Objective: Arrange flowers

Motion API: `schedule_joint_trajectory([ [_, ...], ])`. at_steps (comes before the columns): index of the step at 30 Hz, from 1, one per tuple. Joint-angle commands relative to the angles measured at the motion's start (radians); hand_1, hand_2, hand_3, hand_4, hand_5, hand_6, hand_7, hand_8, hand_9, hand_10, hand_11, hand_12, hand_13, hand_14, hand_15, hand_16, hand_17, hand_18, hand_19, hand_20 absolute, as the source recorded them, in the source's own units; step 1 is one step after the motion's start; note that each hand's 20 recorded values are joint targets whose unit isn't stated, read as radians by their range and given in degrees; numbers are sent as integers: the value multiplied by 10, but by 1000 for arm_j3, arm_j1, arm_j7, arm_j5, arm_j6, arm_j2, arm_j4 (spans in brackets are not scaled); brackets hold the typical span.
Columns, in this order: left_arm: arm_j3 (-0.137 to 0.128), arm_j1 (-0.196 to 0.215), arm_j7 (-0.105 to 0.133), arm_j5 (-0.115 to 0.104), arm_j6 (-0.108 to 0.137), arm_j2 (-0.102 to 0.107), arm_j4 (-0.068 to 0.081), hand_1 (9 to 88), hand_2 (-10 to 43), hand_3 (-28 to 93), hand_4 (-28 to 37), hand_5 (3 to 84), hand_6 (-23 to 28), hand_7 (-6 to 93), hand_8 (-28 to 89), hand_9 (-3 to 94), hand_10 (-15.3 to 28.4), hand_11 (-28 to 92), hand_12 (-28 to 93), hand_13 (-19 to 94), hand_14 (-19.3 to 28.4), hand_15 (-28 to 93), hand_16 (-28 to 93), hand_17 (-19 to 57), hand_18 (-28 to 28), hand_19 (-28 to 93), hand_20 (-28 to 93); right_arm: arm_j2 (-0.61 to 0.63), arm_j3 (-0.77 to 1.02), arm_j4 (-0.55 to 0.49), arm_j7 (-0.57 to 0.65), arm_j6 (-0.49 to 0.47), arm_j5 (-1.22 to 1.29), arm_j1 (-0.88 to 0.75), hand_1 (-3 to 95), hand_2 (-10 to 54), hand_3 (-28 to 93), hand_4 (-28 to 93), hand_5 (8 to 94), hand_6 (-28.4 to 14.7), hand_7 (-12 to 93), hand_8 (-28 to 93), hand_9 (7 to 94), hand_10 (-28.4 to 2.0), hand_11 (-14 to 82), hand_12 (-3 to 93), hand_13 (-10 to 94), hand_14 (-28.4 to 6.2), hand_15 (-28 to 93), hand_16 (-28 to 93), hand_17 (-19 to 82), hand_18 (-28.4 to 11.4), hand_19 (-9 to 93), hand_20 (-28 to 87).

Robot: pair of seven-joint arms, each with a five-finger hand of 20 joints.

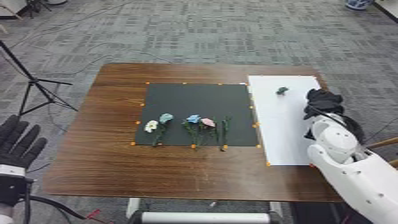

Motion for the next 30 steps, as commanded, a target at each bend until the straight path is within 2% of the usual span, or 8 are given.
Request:
schedule_joint_trajectory([
  [1,-1,20,29,-15,-9,-6,-9,241,181,700,-283,347,72,109,-76,293,116,141,117,211,123,226,-23,-34,100,168,123,0,-18,47,19,60,-19,27,629,-95,688,-283,563,-24,165,-127,595,-133,216,159,626,-63,679,403,294,-232,801,390],
  [5,2,12,23,-8,-9,-5,-8,241,180,701,-283,348,73,110,-77,294,117,144,118,212,123,227,-23,-34,100,168,124,0,-28,67,30,50,-4,33,631,-95,687,-283,589,-17,170,-129,613,-125,222,166,632,-63,672,414,297,-232,800,395],
  [9,4,10,17,-6,-6,-8,-10,241,180,701,-283,348,73,110,-76,295,117,144,118,212,123,227,-23,-34,100,168,125,-3,-17,63,25,-3,-5,24,629,-95,688,-283,628,-9,182,-132,670,-106,183,235,643,-68,674,428,303,-233,799,406],
  [12,7,10,15,-4,-5,-11,-10,242,180,700,-283,348,73,109,-77,294,117,144,118,212,123,227,-23,-34,100,168,125,-2,-3,44,17,-41,15,16,589,-95,713,-283,602,-19,172,-133,613,-131,184,168,633,-70,664,419,299,-236,795,408],
  [18,15,2,9,-1,1,-11,-9,242,181,700,-283,349,74,109,-76,295,119,146,119,213,123,226,-24,-35,101,168,124,-3,-11,52,28,-76,9,28,510,-95,767,-283,550,-34,153,-125,554,-152,154,153,610,-94,692,376,283,-241,787,408],
  [22,22,-3,5,-1,4,-12,-9,242,181,699,-283,350,74,109,-76,295,119,147,119,212,123,228,-23,-35,101,169,125,-3,-35,75,61,-23,11,39,540,-95,739,-282,622,-27,179,-126,657,-131,221,201,636,-88,695,378,300,-240,791,408],
  [25,21,-5,0,0,8,-12,-9,242,182,699,-283,350,75,109,-76,296,120,148,119,213,123,232,-23,-36,101,170,125,1,-43,84,61,37,-5,30,640,-95,640,-281,716,-16,223,-23,792,-90,116,377,696,-61,639,435,328,-235,785,404],
  [30,18,4,0,3,9,-13,-12,241,182,699,-283,353,78,110,-77,296,121,148,118,213,124,237,-24,-36,101,171,125,15,-50,65,78,148,-27,3,672,-95,629,-282,843,5,166,3,886,-78,85,413,780,-44,574,470,347,-223,759,399],
])
